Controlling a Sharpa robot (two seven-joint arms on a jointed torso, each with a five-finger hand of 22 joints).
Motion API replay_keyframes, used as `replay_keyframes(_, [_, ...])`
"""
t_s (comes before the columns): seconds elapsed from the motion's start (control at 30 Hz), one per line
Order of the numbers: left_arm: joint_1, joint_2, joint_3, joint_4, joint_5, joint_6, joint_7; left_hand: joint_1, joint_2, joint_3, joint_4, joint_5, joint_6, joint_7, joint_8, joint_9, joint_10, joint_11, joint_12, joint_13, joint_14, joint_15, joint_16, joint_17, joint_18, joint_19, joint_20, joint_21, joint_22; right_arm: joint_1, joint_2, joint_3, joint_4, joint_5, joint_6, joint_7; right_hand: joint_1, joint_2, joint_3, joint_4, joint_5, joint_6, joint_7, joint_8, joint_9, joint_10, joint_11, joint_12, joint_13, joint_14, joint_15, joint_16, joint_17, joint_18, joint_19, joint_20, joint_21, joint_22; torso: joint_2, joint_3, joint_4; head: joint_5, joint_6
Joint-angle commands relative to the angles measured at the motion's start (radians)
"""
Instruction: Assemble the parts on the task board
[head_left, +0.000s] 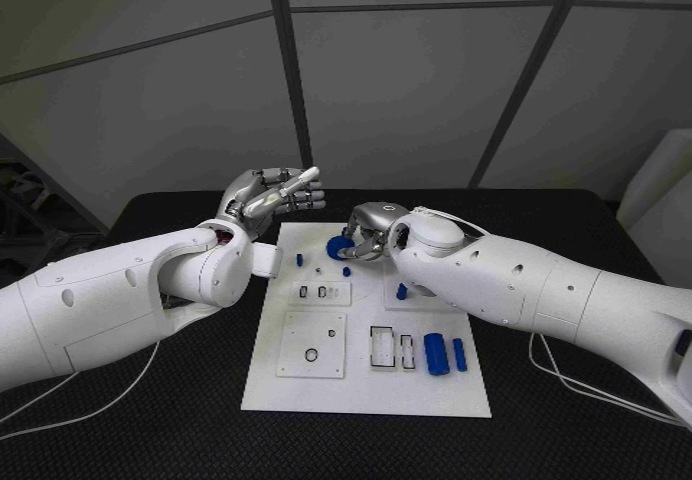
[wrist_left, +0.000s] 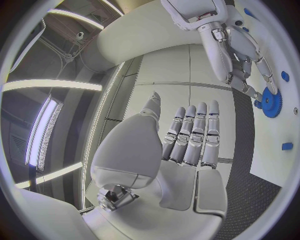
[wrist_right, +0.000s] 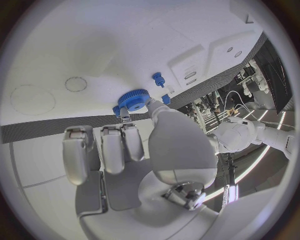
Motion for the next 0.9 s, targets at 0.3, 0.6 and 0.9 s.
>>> replay_keyframes(0.3, [0.002,-0.009,0.001,0.005,-0.001,0.009,0.001,0.0,0.008,-0.001,-0.006,0.004,-0.005,0.016,-0.004,-0.002,0.001,0.005,-0.004,-0.001,-0.001,0.007,-0.005,-0.001,-0.016,-0.002,0.004,0.001,-0.001,-0.01,-0.12,0.002,0.122,0.035,-0.306,0.074,0.053,-0.009,0.02,-0.049,0.024,0.006,-0.001,-0.003,-0.006,0.013,-0.004,-0.003,0.114,0.057,-0.001,0.0,0.034,-0.015,0.106,-0.002,0.003,0.263,-0.002,0.0012,-0.0017,0.0,0.004])
replay_keyframes(0.6, [0.002,-0.027,0.001,0.013,0.0,0.011,0.0,0.0,0.008,-0.001,-0.006,0.004,-0.005,0.016,-0.004,-0.002,0.001,0.005,-0.004,-0.001,-0.001,0.007,-0.005,-0.001,-0.016,-0.002,0.004,0.001,-0.001,-0.015,-0.373,0.028,0.278,0.333,-0.261,0.275,0.093,-0.029,0.025,-0.072,-0.035,0.024,-0.005,-0.002,-0.008,-0.028,-0.007,-0.079,0.055,0.039,-0.003,-0.04,-0.038,-0.015,0.106,-0.005,0.003,0.263,-0.011,-0.0005,-0.0209,-0.001,0.014])
replay_keyframes(0.9, [0.001,-0.031,0.0,0.013,0.005,0.013,0.003,0.0,0.008,-0.001,-0.007,0.004,-0.005,0.016,-0.004,-0.002,0.001,0.005,-0.005,-0.001,-0.001,0.007,-0.005,-0.001,-0.016,-0.002,0.005,0.001,-0.002,-0.016,-0.504,0.033,0.24,0.453,-0.169,0.379,0.187,-0.065,0.036,-0.136,-0.044,0.027,-0.005,-0.005,-0.01,-0.041,-0.009,-0.108,0.034,0.04,-0.005,-0.046,-0.037,-0.015,0.106,-0.007,0.003,0.263,-0.016,0.0064,-0.0415,-0.011,0.021])
